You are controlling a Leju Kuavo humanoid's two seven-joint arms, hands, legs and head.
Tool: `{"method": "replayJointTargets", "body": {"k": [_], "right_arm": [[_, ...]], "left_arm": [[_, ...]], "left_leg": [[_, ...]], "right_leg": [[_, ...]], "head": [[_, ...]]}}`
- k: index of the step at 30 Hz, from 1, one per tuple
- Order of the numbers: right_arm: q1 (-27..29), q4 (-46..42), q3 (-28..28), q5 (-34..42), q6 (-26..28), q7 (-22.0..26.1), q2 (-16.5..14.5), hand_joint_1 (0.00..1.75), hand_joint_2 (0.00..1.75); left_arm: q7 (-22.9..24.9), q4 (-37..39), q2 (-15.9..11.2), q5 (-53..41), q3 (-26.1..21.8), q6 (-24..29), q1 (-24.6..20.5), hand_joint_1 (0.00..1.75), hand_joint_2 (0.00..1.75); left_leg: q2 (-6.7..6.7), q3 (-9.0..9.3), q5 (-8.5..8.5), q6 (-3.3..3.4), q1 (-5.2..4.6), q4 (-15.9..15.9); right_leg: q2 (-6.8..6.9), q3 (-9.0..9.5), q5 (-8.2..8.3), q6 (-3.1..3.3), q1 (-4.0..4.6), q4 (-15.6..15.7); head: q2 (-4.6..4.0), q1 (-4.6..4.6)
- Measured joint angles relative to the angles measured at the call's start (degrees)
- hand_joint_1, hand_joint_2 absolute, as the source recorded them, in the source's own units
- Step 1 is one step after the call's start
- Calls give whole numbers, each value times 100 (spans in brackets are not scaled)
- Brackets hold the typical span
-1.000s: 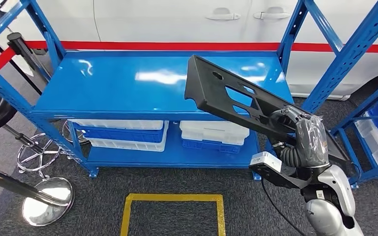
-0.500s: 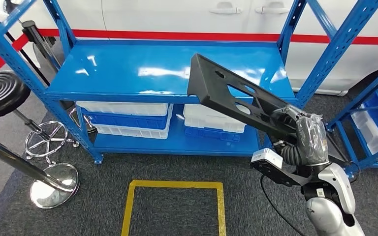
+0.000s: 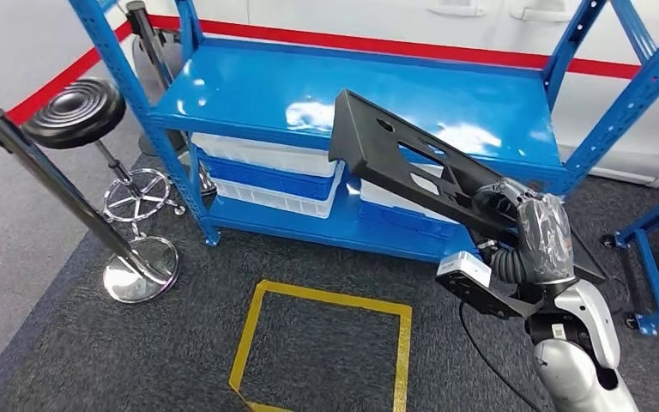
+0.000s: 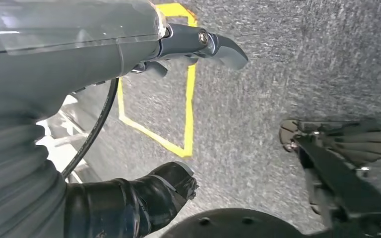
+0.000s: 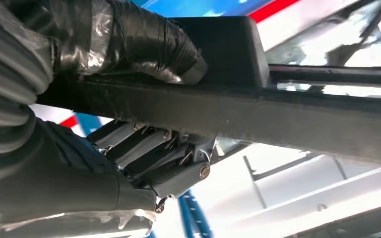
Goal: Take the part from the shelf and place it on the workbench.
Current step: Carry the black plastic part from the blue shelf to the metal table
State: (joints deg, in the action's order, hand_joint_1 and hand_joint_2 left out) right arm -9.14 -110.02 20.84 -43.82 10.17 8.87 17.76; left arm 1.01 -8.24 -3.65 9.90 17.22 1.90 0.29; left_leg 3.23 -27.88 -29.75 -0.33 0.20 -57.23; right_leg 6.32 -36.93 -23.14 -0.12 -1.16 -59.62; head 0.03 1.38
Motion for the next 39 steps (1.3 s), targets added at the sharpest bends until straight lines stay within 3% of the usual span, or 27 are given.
{"method": "replayJointTargets", "body": {"k": [1,3,4,6,8,9,10,12,14,16,18,20,22,23,24,25,26,28,29,31,32,33,34,36,37,38,39], "right_arm": [[-5,2,2,-3,-1,-3,-2,175,175],[-20,8,3,-5,-2,-5,-3,175,175],[-23,12,3,-5,-2,-8,-3,175,175],[-26,26,2,-5,-2,-17,-2,175,175],[-23,48,3,-9,-2,-35,-3,175,175],[-23,57,3,-14,-2,-45,-3,175,175],[-23,63,3,-20,-1,-56,-3,175,175],[-23,68,3,-39,2,-78,-3,175,175],[-10,72,3,-64,6,-93,1,175,175],[4,75,3,-88,10,-98,5,175,175],[0,78,4,-102,14,-98,5,175,175],[4,79,4,-107,21,-97,3,175,175],[18,81,3,-108,27,-97,1,175,175],[22,84,4,-108,28,-98,1,175,175],[25,86,4,-108,28,-98,0,175,175],[27,88,4,-109,28,-99,-1,175,175],[28,88,4,-109,28,-99,-1,175,175],[27,86,3,-111,30,-102,-1,175,175],[26,86,4,-114,31,-102,-1,175,175],[20,86,5,-120,37,-104,-2,175,175],[18,87,5,-122,42,-105,-3,175,175],[20,88,6,-122,46,-106,-3,175,175],[25,89,6,-123,50,-107,-2,175,175],[34,91,5,-124,56,-110,3,175,175],[36,93,5,-124,58,-111,5,175,175],[36,99,5,-125,58,-113,5,175,175],[36,106,7,-125,58,-113,5,175,175]], "left_arm": [[0,1,-5,5,0,-1,12,0,175],[1,2,-7,12,1,-2,17,0,175],[1,2,-7,13,1,-2,14,0,175],[2,2,-4,13,4,-2,5,0,175],[4,2,-5,13,8,-2,11,0,175],[4,2,-5,10,14,-2,15,0,175],[4,2,-5,5,21,-2,18,0,175],[4,2,3,-4,44,-3,15,0,175],[4,3,7,-7,69,-5,18,0,175],[6,7,-1,-5,89,-11,41,0,175],[11,23,-3,-1,101,-30,49,0,175],[17,35,-6,12,109,-48,36,0,175],[20,35,-9,25,114,-57,32,0,175],[20,35,-11,28,115,-62,32,0,175],[20,35,-11,32,115,-66,33,0,175],[20,35,-12,35,116,-69,33,0,175],[20,35,-13,37,116,-71,30,0,175],[20,35,-19,38,116,-72,17,0,175],[20,35,-24,39,116,-72,17,0,175],[20,35,-34,54,117,-74,33,0,175],[20,37,-36,68,117,-80,45,0,175],[20,38,-38,83,118,-90,50,0,175],[21,40,-39,101,118,-103,47,0,175],[28,42,-37,127,118,-132,32,0,175],[34,42,-37,139,118,-142,26,0,175],[43,42,-37,145,118,-149,24,0,175],[51,42,-37,150,118,-152,24,0,175]], "left_leg": [[-52,-44,36,54,-7,21],[-145,-127,159,160,3,58],[-185,-180,229,220,13,73],[-274,-325,351,293,7,53],[-393,-491,447,310,-21,6],[-463,-574,486,309,-33,-29],[-536,-651,518,304,-42,-68],[-676,-790,576,279,-47,-150],[-798,-882,657,223,-27,-181],[-936,-930,770,142,-11,-143],[-901,-987,735,82,-34,-162],[-617,-1145,324,27,-31,-576],[-410,-1358,-160,-45,21,-1326],[-379,-1398,-252,-79,49,-1602],[-363,-1353,-229,-110,72,-1704],[-340,-1201,-112,-136,93,-1596],[-285,-940,34,-153,109,-1287],[-87,-414,121,-134,84,-528],[-19,-267,114,-92,54,-273],[-51,-270,141,22,-5,-141],[-100,-308,196,75,-2,-106],[-147,-347,260,128,5,-75],[-191,-395,337,186,15,-45],[-280,-538,496,265,14,-24],[-335,-631,568,287,1,-31],[-399,-728,639,296,-15,-42],[-471,-826,706,296,-28,-58]], "right_leg": [[58,5,39,-40,-2,18],[-70,-38,-98,-106,-22,-70],[-224,-97,-305,-125,-27,-247],[-529,-280,-866,-131,-22,-925],[-613,-361,-1135,-119,-6,-1502],[-624,-263,-1089,-100,-2,-1503],[-646,-63,-965,-73,2,-1286],[-862,461,-762,10,18,-507],[-1068,721,-711,54,36,-36],[-1014,716,-647,68,45,31],[-845,680,-540,119,11,100],[-664,598,-427,177,-19,150],[-499,462,-348,197,-12,116],[-414,387,-319,189,-13,81],[-329,311,-295,176,-17,42],[-249,239,-274,158,-23,2],[-172,175,-254,136,-29,-38],[-36,92,-209,73,-30,-93],[25,82,-179,35,-27,-99],[139,96,-103,-46,-25,-67],[145,96,-87,-89,-33,-57],[47,80,-148,-127,-44,-80],[-118,47,-309,-149,-53,-178],[-497,-88,-884,-143,-40,-708],[-583,-160,-1144,-122,-22,-1066],[-617,-192,-1292,-102,-5,-1373],[-625,-145,-1294,-80,7,-1518]], "head": [[0,-3],[0,-3],[-1,-5],[-1,-6],[-1,-5],[-1,-4],[-1,-4],[-1,-1],[-1,-3],[-1,-9],[-1,-2],[-1,21],[-1,37],[-1,37],[-1,38],[-1,38],[-1,38],[-1,37],[-1,38],[0,35],[0,38],[0,37],[-1,36],[-1,33],[-1,33],[-1,33],[-1,34]]}}
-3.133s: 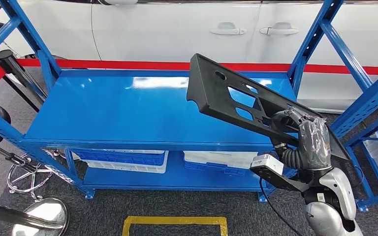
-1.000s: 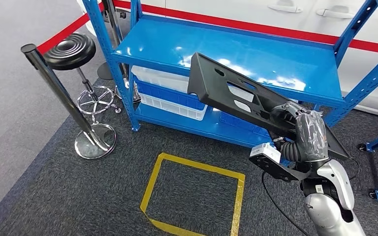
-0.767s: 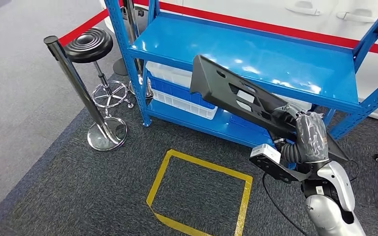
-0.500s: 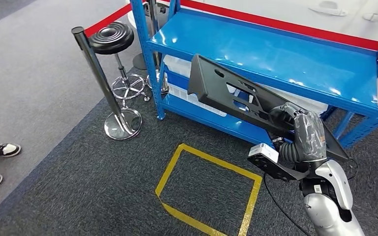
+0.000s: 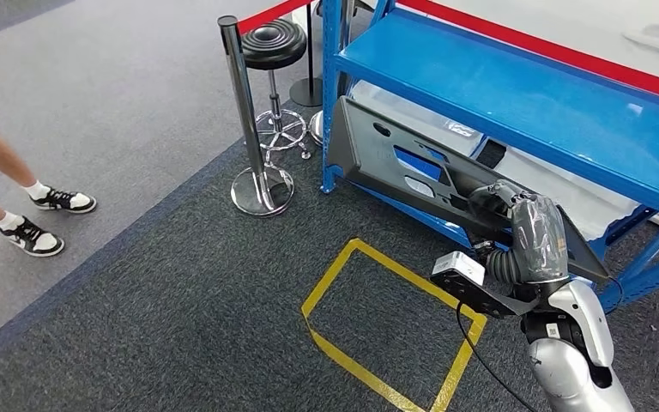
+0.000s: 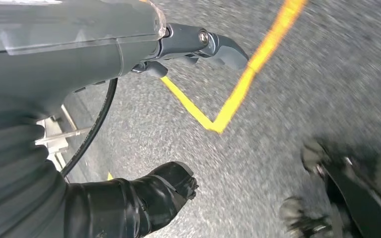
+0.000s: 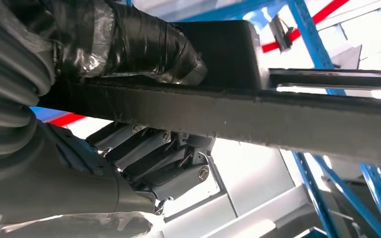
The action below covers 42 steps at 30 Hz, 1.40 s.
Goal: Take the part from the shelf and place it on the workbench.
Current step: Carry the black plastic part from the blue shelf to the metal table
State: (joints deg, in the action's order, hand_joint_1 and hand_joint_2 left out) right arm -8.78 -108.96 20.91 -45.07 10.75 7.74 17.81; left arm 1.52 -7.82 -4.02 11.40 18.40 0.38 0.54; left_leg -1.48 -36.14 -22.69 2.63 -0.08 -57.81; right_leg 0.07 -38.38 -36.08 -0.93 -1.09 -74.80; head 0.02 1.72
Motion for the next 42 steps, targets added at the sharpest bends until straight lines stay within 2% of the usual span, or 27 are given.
{"method": "replayJointTargets", "body": {"k": [1,2,3,5,6,9,17,19,20,21,22,23,25,26,27,28,29,31,33,34,35,36,37,38,39,40,42], "right_arm": [[-1,7,1,0,-1,0,0,175,175],[-3,12,2,0,-1,0,0,175,175],[-10,15,2,0,-2,0,-1,175,175],[-16,17,3,0,0,-2,-2,175,175],[-24,20,4,0,1,-4,-2,175,175],[-42,28,11,0,2,-5,-4,175,175],[-45,29,13,0,2,-5,-8,175,175],[-58,35,16,0,2,-6,-14,175,175],[-61,38,19,0,3,-7,-20,175,175],[-63,40,21,0,4,-7,-24,175,175],[-58,43,24,0,5,-7,-27,175,175],[-54,44,28,0,8,-8,-31,175,175],[-48,46,33,1,16,-8,-31,175,175],[-49,46,33,2,22,-7,-31,175,175],[-50,45,30,7,28,-5,-32,175,175],[-54,46,30,13,33,-1,-33,175,175],[-58,47,30,20,34,3,-34,175,175],[-55,54,35,32,36,14,-35,175,175],[-40,68,33,37,36,17,-32,175,175],[-29,76,31,37,36,16,-29,175,175],[-17,85,31,37,35,15,-29,175,175],[-8,91,32,37,35,15,-28,175,175],[-3,96,33,37,35,15,-28,175,175],[-2,98,34,37,35,15,-28,175,175],[-5,99,34,37,35,15,-27,175,175],[-6,98,33,37,36,15,-26,175,175],[-4,96,32,37,37,15,-22,175,175]], "left_arm": [[9,0,0,4,0,-3,1,0,175],[18,0,0,6,0,-4,2,0,175],[23,0,3,8,0,-5,-2,0,175],[30,0,7,10,0,-4,-11,0,175],[31,0,7,12,0,-4,-9,0,175],[35,0,4,23,0,-3,18,0,175],[38,3,3,25,0,-3,35,0,175],[40,14,0,23,1,-6,38,0,175],[41,19,-2,23,2,-7,36,0,175],[43,23,-2,23,2,-8,23,0,175],[41,23,-1,24,3,-9,16,0,175],[38,23,-1,25,3,-14,7,0,175],[-34,13,-7,35,4,-74,-13,0,175],[-81,8,-13,40,4,-119,-17,0,175],[-131,2,-20,49,4,-165,-12,0,175],[-155,3,-27,55,4,-194,0,0,175],[-168,3,-28,65,4,-219,16,0,175],[-173,3,-32,82,4,-246,27,0,175],[-170,2,-34,93,4,-258,20,0,175],[-168,2,-34,95,4,-257,16,0,175],[-164,2,-35,96,4,-255,18,0,175],[-161,2,-34,96,4,-253,19,0,175],[-158,2,-34,96,4,-252,20,0,175],[-156,2,-33,96,4,-252,20,0,175],[-156,2,-26,96,5,-252,19,0,175],[-155,2,-20,95,5,-251,15,0,175],[-149,2,-10,93,8,-246,19,0,175]], "left_leg": [[-75,-96,62,-7,-8,-22],[-152,-190,123,-17,-11,-49],[-225,-276,182,-32,-7,-77],[-366,-395,308,-78,-10,-107],[-437,-426,378,-112,-8,-94],[-601,-454,542,-194,2,-12],[-671,-467,599,-227,-20,24],[-552,-504,527,-242,-38,-11],[-427,-539,405,-248,-39,-79],[-259,-587,195,-255,-31,-221],[-118,-662,-139,-289,-2,-628],[6,-631,-306,-338,46,-1019],[371,99,-635,-393,89,-879],[493,512,-620,-359,70,-443],[582,814,-730,-296,28,-7],[533,821,-746,-222,-3,109],[475,790,-699,-159,-6,133],[357,748,-587,-48,-1,177],[249,668,-500,36,-8,168],[186,613,-468,60,-21,148],[110,558,-443,71,-36,123],[26,506,-423,73,-48,90],[-62,464,-412,71,-56,53],[-149,428,-407,68,-60,11],[-226,391,-406,59,-68,-33],[-300,350,-402,45,-69,-76],[-431,264,-374,-14,-52,-120]], "right_leg": [[-9,134,102,24,10,44],[-48,366,260,52,16,290],[-171,643,353,88,19,677],[-446,1076,375,129,24,1379],[-525,1159,336,139,32,1555],[-419,1138,385,148,60,1590],[-355,1113,430,168,47,1609],[-250,1060,505,207,11,1647],[-190,1020,554,241,-4,1663],[-122,975,603,272,-6,1670],[-25,884,676,287,2,1665],[134,728,774,279,13,1642],[534,411,991,188,32,1577],[694,319,1068,128,30,1558],[807,299,1127,74,21,1558],[887,305,1165,31,9,1568],[884,301,1179,-15,-13,1560],[567,204,970,-59,-42,1318],[142,-58,511,-55,-38,650],[53,-191,326,-47,-27,284],[15,-267,236,-38,-16,38],[-1,-241,260,-23,-8,-4],[-18,-106,380,0,1,176],[-78,115,556,33,12,530],[-199,335,677,70,19,902],[-304,498,755,96,23,1211],[-402,600,759,124,35,1461]], "head": [[0,1],[0,1],[0,2],[1,3],[1,4],[1,1],[0,-3],[0,1],[0,10],[0,19],[0,25],[0,31],[0,28],[0,26],[0,24],[0,20],[0,21],[0,17],[0,14],[0,13],[0,14],[0,14],[0,15],[0,14],[0,16],[0,16],[1,16]]}}
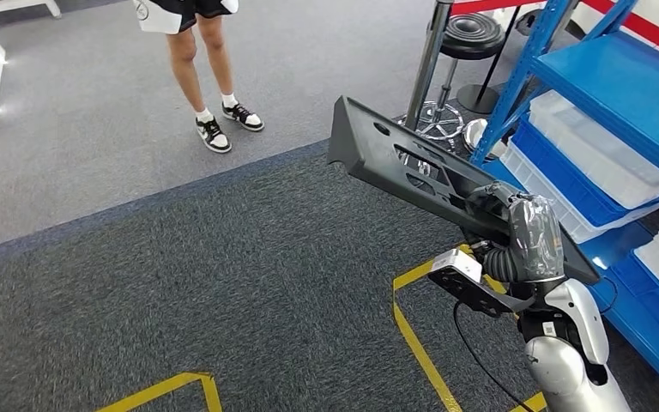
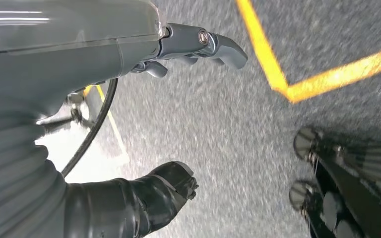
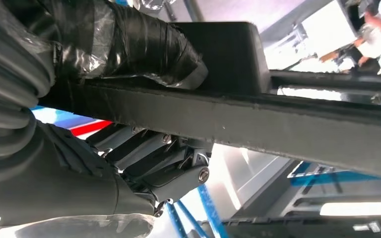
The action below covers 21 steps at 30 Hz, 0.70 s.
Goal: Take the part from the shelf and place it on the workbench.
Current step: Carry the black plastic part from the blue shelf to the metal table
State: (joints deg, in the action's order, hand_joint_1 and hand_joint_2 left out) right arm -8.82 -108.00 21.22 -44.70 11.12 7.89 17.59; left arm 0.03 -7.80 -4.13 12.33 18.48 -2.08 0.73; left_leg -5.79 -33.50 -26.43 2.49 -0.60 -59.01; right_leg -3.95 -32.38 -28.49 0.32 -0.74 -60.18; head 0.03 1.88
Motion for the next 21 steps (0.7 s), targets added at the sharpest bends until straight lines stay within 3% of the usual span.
{"method": "replayJointTargets", "body": {"k": [2,4,6,8,9,10,11,13,14,15,17,19,21], "right_arm": [[-6,-2,1,-1,1,-1,1,175,175],[-13,-2,4,-7,2,-1,-2,175,175],[-11,-3,7,-19,3,-8,-2,175,175],[-6,-2,11,-31,2,-24,-3,175,175],[-4,-1,14,-34,2,-34,-4,175,175],[-4,-1,18,-37,2,-44,-4,175,175],[-5,-1,19,-39,2,-52,-4,175,175],[-9,-3,17,-42,4,-65,-4,175,175],[-13,-3,16,-43,4,-66,-2,175,175],[-16,-3,15,-44,5,-67,-1,175,175],[-22,-4,12,-46,5,-68,2,175,175],[-29,-6,9,-53,6,-71,9,175,175],[-30,-9,5,-61,7,-78,31,175,175]], "left_arm": [[10,1,-4,-5,2,5,18,0,175],[22,2,-7,-11,4,7,24,0,175],[37,2,-10,-15,7,14,16,0,175],[49,2,-12,-17,10,21,11,0,175],[57,2,-12,-14,11,22,12,0,175],[66,1,-13,-8,11,22,13,0,175],[78,1,-13,0,12,23,15,0,175],[98,1,-13,13,12,25,10,0,175],[105,1,-13,14,12,26,9,0,175],[110,2,-14,15,12,26,13,0,175],[117,2,-17,18,13,23,27,0,175],[140,2,-20,28,14,-2,30,0,175],[170,2,-22,36,16,-39,23,0,175]], "left_leg": [[-88,-54,30,-70,21,-6],[92,-161,-97,-131,10,-197],[392,-455,-424,-198,32,-793],[508,-767,-659,-263,92,-1423],[532,-806,-638,-291,121,-1512],[557,-724,-515,-311,146,-1367],[614,-535,-325,-323,164,-1026],[871,-139,-70,-305,152,-272],[955,-34,-17,-274,133,-50],[990,-12,-19,-238,108,32],[841,-44,26,-152,89,63],[707,-32,83,-58,95,130],[588,-22,124,13,92,161]], "right_leg": [[133,7,39,22,-9,65],[278,43,90,64,-44,152],[425,54,113,90,-51,191],[587,37,110,88,-48,178],[667,31,104,80,-52,168],[741,31,96,66,-57,159],[812,39,84,48,-64,152],[940,61,61,-9,-54,143],[997,70,57,-45,-43,144],[1053,75,58,-83,-30,150],[1153,89,59,-166,-36,169],[956,46,-92,-215,-72,7],[574,-207,-466,-212,-85,-599]], "head": [[0,-2],[-1,9],[-1,21],[-1,25],[-1,24],[-1,25],[-1,24],[-1,21],[-1,19],[-1,16],[-1,14],[-1,10],[-1,4]]}}
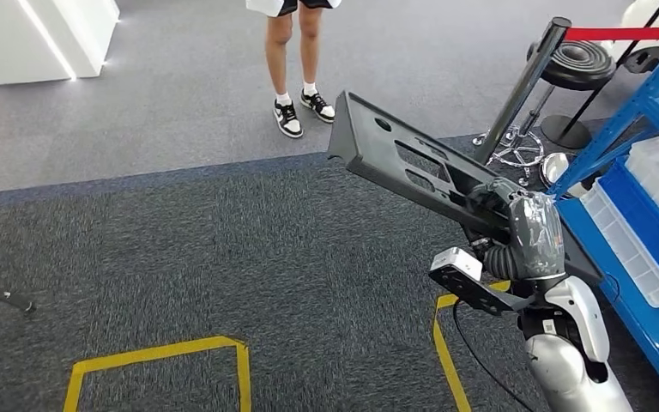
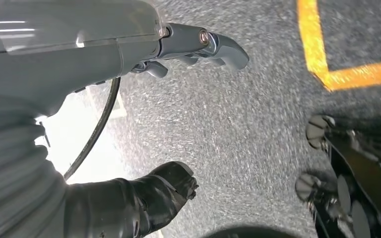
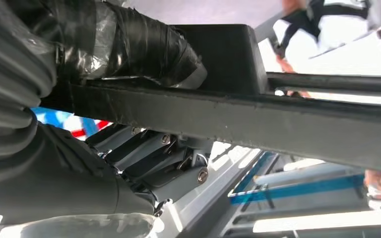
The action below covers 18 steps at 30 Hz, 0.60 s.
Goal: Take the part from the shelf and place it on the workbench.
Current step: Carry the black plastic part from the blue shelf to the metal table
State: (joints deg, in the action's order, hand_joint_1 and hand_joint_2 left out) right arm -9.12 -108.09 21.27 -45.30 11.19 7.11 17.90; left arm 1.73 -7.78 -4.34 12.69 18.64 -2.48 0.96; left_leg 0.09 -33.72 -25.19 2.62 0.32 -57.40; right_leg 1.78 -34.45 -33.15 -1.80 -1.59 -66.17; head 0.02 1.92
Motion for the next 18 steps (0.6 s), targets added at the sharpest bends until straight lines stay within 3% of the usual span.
{"method": "replayJointTargets", "body": {"k": [2,3,4,5,7,9,11,12,14,16,18], "right_arm": [[9,-1,-2,-8,0,-10,22,175,175],[13,-1,-2,-12,0,-13,29,175,175],[14,-1,-2,-15,0,-14,32,175,175],[14,-2,-2,-20,0,-15,35,175,175],[14,-5,-3,-34,1,-21,49,175,175],[17,-18,-11,-57,3,-34,81,175,175],[20,-41,-28,-74,8,-49,114,175,175],[22,-61,-36,-77,11,-55,125,175,175],[51,-122,-51,-83,25,-74,151,175,175],[113,-194,-80,-90,44,-91,201,175,175],[182,-259,-110,-92,57,-100,261,175,175]], "left_arm": [[18,0,-1,-1,3,-19,-2,0,175],[24,0,-2,-1,4,-23,-1,0,175],[29,0,-3,-1,5,-26,0,0,175],[33,0,-4,-2,7,-28,1,0,175],[34,0,-5,-13,14,-34,-2,0,175],[18,0,-7,-37,33,-43,5,0,175],[-17,0,-12,-62,58,-55,35,0,175],[-39,0,-16,-72,72,-63,54,0,175],[-105,0,-25,-102,99,-74,68,0,175],[-177,0,-33,-133,125,-78,66,0,175],[-221,0,-38,-143,143,-79,70,0,175]], "left_leg": [[-142,-23,13,31,-29,-12],[-226,-32,16,37,-46,-24],[-316,-38,16,38,-59,-45],[-403,-41,12,34,-67,-72],[-562,-68,-3,13,-73,-139],[-702,-129,6,-40,-63,-174],[-840,-182,44,-115,-50,-158],[-817,-200,38,-143,-52,-173],[-525,-334,-140,-196,-65,-440],[-167,-643,-506,-245,-34,-1107],[-65,-900,-701,-293,16,-1652]], "right_leg": [[-156,-352,-302,16,20,-732],[-174,-434,-299,27,28,-883],[-189,-403,-175,44,32,-797],[-229,-269,31,66,33,-502],[-479,78,374,109,29,263],[-642,220,450,123,37,610],[-541,226,464,148,44,649],[-467,243,485,178,37,686],[-302,282,531,252,19,770],[-133,294,541,286,41,795],[48,289,529,284,54,790]], "head": [[0,-1],[0,0],[0,1],[0,1],[0,1],[0,1],[0,1],[0,2],[0,22],[0,40],[0,39]]}}
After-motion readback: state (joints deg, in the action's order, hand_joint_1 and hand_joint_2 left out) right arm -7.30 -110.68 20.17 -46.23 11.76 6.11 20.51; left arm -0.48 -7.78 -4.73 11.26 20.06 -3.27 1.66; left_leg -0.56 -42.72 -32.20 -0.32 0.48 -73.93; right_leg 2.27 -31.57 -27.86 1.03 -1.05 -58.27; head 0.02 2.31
